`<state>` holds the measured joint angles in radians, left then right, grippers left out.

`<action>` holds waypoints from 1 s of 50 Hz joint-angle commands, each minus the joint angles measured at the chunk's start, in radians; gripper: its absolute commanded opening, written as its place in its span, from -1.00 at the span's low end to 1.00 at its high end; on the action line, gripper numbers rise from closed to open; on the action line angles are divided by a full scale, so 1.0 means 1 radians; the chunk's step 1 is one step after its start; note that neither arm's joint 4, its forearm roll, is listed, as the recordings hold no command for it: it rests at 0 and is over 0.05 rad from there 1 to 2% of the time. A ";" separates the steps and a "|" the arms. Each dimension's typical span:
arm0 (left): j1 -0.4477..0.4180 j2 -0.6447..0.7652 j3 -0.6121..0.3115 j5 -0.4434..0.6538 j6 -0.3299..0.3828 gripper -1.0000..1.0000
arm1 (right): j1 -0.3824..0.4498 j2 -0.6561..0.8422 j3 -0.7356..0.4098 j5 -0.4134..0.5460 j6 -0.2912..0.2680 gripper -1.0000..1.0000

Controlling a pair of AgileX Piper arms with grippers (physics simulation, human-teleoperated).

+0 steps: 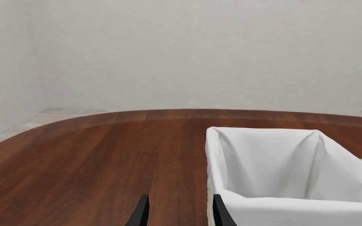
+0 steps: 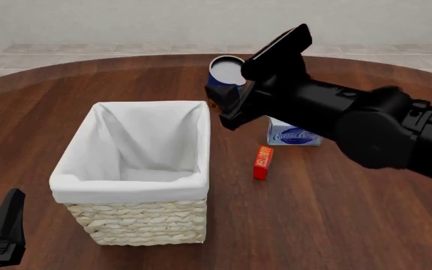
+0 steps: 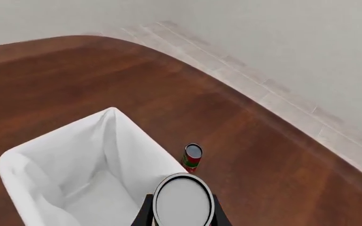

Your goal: Pick up the alphabet soup and put it in the basket.

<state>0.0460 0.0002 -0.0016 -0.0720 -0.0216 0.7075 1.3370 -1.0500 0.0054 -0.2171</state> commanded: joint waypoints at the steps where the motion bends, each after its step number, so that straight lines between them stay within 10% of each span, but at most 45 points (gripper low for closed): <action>1: 0.000 0.000 0.000 0.000 0.002 1.00 | 0.021 0.054 -0.069 0.002 0.041 -1.00; 50: 0.001 0.000 0.000 -0.005 0.007 1.00 | 0.144 0.269 -0.273 0.037 0.059 -1.00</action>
<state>0.0475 0.0002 -0.0016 -0.0758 -0.0157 0.8271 1.5630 -1.2735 0.0403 -0.1888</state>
